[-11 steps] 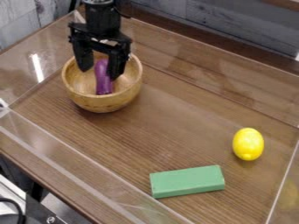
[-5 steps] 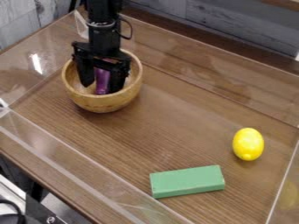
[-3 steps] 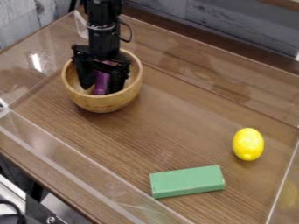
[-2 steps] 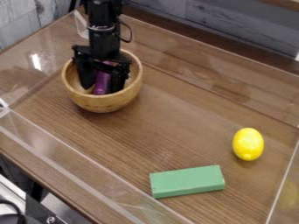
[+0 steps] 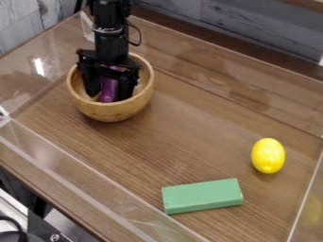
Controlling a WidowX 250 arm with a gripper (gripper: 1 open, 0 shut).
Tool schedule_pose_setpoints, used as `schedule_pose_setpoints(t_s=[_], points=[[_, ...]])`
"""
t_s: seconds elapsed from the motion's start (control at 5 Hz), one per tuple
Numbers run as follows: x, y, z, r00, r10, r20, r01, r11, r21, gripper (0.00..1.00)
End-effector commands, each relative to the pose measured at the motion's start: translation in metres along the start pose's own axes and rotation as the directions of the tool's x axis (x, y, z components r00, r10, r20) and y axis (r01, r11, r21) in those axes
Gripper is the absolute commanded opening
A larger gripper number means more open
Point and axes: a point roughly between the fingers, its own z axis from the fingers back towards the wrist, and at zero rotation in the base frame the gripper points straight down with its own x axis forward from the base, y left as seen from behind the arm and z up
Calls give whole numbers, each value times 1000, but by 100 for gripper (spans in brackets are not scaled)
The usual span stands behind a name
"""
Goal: Remove the purple eggplant from inside the brown bowl and put it on the table
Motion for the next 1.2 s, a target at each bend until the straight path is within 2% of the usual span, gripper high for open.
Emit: schedule_pose_setpoints(t_s=[0.0,1.0], points=[[7,7,21,998,13,67,-14,1000,11,100],[9,10,20,997,23,69,-23,1000,5,100]])
